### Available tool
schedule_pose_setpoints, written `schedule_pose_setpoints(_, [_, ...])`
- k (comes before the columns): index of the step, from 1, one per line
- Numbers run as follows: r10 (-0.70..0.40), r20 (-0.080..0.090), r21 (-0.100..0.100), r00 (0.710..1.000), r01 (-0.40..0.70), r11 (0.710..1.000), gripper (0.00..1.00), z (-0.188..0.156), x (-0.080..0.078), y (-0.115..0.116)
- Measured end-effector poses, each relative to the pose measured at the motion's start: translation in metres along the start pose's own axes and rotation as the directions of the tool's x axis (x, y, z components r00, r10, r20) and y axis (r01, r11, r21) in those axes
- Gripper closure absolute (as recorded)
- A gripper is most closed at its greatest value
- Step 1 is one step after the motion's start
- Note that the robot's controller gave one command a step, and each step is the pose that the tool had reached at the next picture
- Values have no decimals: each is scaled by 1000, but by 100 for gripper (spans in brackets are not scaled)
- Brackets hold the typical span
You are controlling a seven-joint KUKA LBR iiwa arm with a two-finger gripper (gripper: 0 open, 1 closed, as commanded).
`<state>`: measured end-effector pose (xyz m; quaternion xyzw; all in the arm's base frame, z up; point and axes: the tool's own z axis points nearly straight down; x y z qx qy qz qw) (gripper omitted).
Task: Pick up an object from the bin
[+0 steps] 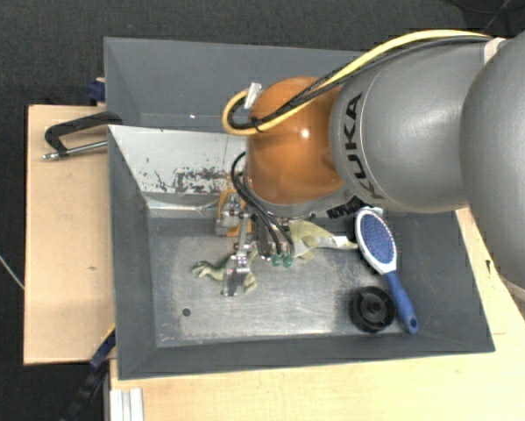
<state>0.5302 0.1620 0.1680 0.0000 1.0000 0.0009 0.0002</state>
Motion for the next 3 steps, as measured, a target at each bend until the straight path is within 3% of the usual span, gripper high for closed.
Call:
schedule_pose_setpoints(1, [-1, 2, 0, 1000, 1, 1000, 0, 97, -18, -25])
schedule_pose_setpoints(2, [-2, 13, -4, 1000, 2, 1000, 100, 92, -21, -23])
schedule_pose_setpoints(3, [-16, 12, -3, 1000, 16, 1000, 100, -45, -1, -12])
